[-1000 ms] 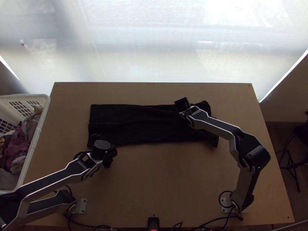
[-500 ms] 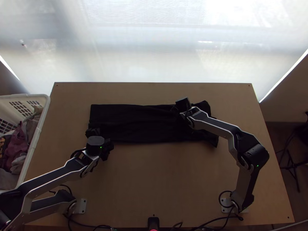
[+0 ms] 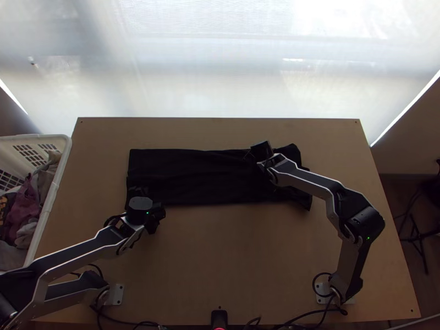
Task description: Fold the t-shirt
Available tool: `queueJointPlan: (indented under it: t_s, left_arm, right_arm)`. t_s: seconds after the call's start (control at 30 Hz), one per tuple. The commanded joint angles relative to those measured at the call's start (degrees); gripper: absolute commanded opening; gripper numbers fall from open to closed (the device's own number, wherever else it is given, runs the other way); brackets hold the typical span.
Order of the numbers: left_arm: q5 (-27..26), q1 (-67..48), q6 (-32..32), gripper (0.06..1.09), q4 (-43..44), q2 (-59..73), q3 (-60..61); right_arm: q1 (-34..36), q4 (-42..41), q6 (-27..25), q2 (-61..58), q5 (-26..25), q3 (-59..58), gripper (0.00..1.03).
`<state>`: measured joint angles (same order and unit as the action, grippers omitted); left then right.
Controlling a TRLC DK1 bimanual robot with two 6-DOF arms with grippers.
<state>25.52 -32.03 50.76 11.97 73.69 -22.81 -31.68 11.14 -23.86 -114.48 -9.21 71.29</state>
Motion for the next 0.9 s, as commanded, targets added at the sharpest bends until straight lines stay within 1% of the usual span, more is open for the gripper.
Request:
queueJointPlan:
  t_s: [0.0,0.1,0.27,0.4,0.63,0.87]
  left_arm:
    - [-5.3,-1.8,-0.8,1.04,-5.8,-2.3,-0.4]
    - [-5.6,-1.2,0.7,1.04,-4.1,-0.1,-0.7]
    - [-4.7,0.5,3.6,1.04,4.0,5.7,-1.6]
    - [-4.3,1.1,3.7,1.04,4.8,9.6,-3.7]
    - [-4.4,3.6,6.8,1.04,7.4,14.7,-5.5]
    - [-5.1,5.2,7.1,1.03,7.8,18.7,-7.0]
  right_arm:
    - [0.0,-0.1,0.0,-0.1,0.2,-0.4,0.03]
    - [0.0,-0.1,0.0,-0.1,0.2,-0.4,0.03]
    - [-0.1,-0.4,0.0,-0.5,0.2,-0.1,0.03]
    - [-0.2,-0.5,0.0,-0.8,0.3,0.3,0.03]
    - [-0.3,-0.5,0.0,-0.8,0.4,0.1,0.03]
    - [-0.3,-0.5,0.2,-0.4,0.7,-0.4,0.03]
